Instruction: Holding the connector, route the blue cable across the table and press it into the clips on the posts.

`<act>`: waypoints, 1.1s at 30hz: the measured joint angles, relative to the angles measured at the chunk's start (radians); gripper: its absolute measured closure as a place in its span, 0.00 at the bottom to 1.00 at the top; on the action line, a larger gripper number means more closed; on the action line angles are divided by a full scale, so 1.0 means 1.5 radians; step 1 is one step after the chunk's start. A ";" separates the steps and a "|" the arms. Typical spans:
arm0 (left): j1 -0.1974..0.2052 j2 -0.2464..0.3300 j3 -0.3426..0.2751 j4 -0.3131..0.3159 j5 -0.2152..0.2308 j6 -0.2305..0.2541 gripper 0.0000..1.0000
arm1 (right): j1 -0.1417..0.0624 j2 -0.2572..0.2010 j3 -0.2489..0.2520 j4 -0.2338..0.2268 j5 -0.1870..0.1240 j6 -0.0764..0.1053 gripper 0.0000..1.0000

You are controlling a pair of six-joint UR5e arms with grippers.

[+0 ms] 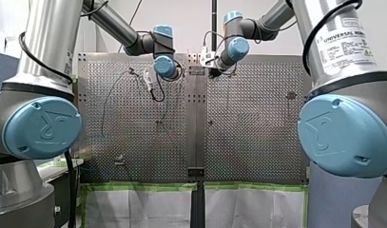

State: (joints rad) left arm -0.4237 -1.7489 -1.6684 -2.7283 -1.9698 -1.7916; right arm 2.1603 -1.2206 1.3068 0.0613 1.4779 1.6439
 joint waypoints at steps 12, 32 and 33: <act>0.056 -0.002 0.021 0.018 0.072 -0.006 1.00 | -0.005 0.012 -0.042 0.003 -0.015 0.002 1.00; 0.052 -0.026 0.043 -0.027 0.046 0.006 1.00 | -0.016 0.014 -0.050 0.003 -0.024 0.007 1.00; 0.050 -0.022 0.042 -0.028 0.041 0.007 1.00 | -0.016 0.014 -0.050 0.003 -0.024 0.007 1.00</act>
State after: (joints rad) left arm -0.3489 -1.7816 -1.6058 -2.7703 -1.9084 -1.7813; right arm 2.1362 -1.1997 1.2314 0.0658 1.4415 1.6538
